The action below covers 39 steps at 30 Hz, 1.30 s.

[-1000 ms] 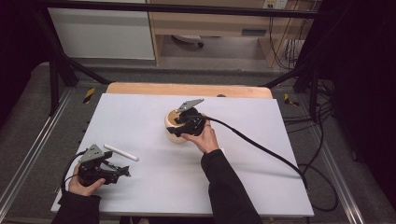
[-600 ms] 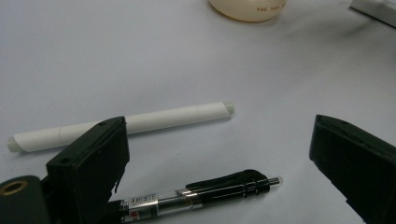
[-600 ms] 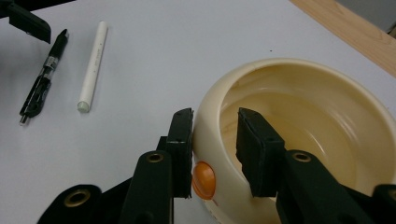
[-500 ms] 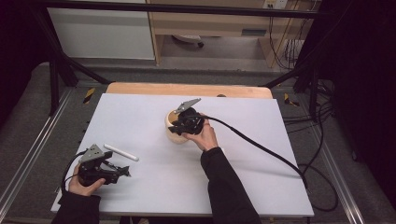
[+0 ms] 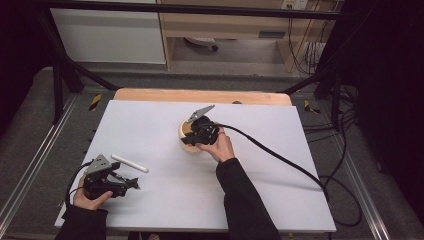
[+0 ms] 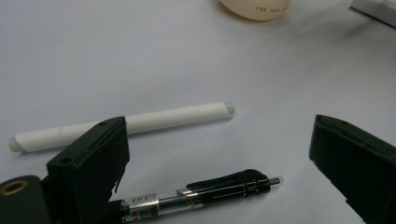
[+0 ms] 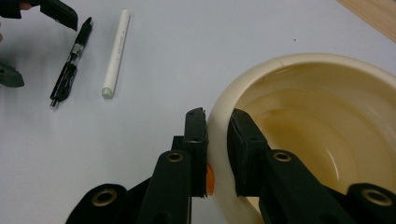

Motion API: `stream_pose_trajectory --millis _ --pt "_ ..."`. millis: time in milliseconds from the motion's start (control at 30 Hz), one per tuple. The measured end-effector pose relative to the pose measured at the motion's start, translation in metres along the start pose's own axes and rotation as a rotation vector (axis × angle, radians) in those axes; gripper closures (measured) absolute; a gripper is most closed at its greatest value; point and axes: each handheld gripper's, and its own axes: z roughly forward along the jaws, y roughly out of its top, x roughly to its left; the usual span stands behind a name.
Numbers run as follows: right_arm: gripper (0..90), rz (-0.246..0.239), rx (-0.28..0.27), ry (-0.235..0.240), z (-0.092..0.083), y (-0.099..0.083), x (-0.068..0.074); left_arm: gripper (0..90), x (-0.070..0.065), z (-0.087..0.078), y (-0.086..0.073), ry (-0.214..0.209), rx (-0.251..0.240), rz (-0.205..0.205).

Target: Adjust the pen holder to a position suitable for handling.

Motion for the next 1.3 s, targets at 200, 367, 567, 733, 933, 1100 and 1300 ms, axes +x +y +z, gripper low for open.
stream_pose_trajectory --millis 200,367,567,733,933,1100,1300 --pt "80.1 -0.014 0.026 0.016 -0.002 -0.001 0.003 5.2 0.000 0.000 0.000 0.000 -0.001 0.001" --pt "80.6 -0.034 0.020 0.032 -0.010 0.001 0.006 5.2 0.000 0.000 0.000 0.001 -0.005 -0.003" --pt "80.9 -0.054 0.031 0.052 -0.024 0.002 0.014 5.1 -0.001 0.000 0.000 0.002 -0.006 -0.002" --pt "80.9 -0.055 0.024 0.080 -0.033 -0.001 0.022 5.1 -0.001 0.000 0.000 0.002 0.001 0.003" --pt "80.8 -0.033 0.042 0.109 -0.041 -0.016 0.028 5.2 -0.001 0.000 0.000 0.002 0.001 0.003" --pt "80.9 -0.032 0.064 0.118 -0.044 -0.026 0.028 5.2 -0.002 0.001 0.000 0.003 0.003 0.004" --pt "80.7 -0.031 0.086 0.147 -0.039 -0.031 0.030 5.1 -0.002 0.001 0.000 0.004 0.004 0.003"
